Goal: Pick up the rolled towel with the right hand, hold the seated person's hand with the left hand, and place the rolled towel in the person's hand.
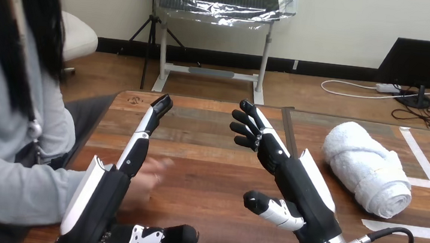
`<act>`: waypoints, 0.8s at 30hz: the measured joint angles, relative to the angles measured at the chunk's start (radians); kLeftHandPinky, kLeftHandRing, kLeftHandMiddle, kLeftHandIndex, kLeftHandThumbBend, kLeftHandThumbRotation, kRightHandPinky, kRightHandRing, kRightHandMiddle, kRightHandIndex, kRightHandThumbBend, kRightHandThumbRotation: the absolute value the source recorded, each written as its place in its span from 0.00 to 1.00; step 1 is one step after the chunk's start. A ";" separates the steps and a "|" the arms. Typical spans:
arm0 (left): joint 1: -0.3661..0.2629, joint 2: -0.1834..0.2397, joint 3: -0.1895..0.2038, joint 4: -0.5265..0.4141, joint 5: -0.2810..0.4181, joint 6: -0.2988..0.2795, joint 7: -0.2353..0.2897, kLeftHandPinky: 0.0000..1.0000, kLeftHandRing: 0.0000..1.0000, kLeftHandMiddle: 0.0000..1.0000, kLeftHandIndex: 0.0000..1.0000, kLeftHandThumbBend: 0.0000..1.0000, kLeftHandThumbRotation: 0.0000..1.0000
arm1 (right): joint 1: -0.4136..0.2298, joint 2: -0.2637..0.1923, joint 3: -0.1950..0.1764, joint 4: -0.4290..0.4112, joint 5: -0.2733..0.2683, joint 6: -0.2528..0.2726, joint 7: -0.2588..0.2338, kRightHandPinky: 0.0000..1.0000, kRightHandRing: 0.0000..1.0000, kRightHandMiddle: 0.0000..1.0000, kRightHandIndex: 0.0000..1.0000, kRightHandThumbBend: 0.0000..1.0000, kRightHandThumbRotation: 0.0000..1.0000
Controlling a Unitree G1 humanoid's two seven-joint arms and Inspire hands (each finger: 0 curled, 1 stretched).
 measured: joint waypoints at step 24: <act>0.000 0.000 0.001 0.000 0.001 0.000 0.000 0.99 1.00 1.00 1.00 1.00 0.68 | 0.000 0.000 0.000 0.000 0.001 0.000 0.002 0.88 0.92 0.96 0.98 1.00 0.83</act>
